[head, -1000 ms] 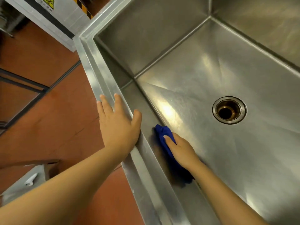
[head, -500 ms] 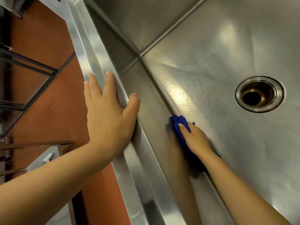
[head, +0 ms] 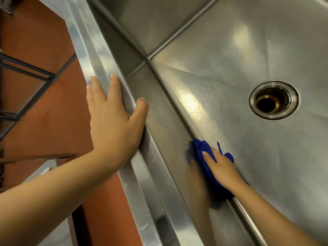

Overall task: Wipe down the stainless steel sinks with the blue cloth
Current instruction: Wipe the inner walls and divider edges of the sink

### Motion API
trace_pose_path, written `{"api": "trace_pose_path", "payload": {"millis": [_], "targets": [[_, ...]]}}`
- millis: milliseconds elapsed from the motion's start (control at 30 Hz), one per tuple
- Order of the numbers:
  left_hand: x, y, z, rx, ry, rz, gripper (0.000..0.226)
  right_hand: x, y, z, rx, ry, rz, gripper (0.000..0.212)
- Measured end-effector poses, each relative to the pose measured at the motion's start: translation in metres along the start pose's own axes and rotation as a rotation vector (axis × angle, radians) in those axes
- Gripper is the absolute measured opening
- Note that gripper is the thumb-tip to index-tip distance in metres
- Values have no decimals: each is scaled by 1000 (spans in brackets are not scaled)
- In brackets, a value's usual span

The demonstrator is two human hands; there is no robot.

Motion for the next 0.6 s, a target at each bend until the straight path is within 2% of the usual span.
{"api": "trace_pose_path", "payload": {"millis": [100, 233, 467, 533, 600], "targets": [[1, -1, -1, 1, 6, -10, 68, 6, -9, -21, 1, -19, 75, 37], [3, -3, -2, 3, 8, -11, 64, 17, -36, -44, -12, 31, 30, 37], [3, -1, 0, 8, 32, 6, 56, 1, -2, 20, 32, 69, 14, 25], [2, 1, 0, -7, 29, 12, 57, -4, -16, 32, 8, 88, -1, 27], [1, 2, 1, -12, 29, 12, 58, -12, -45, 50, -92, 154, -96, 33]]}}
Point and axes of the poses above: each hand's wrist, its own z-axis away from the middle knuckle, its own x-axis out of the palm, y = z × x, the point moved 2 cm from there along -z, towards the middle knuckle, and after that the axes turned 13 degrees about y, right-handed, at the moved point
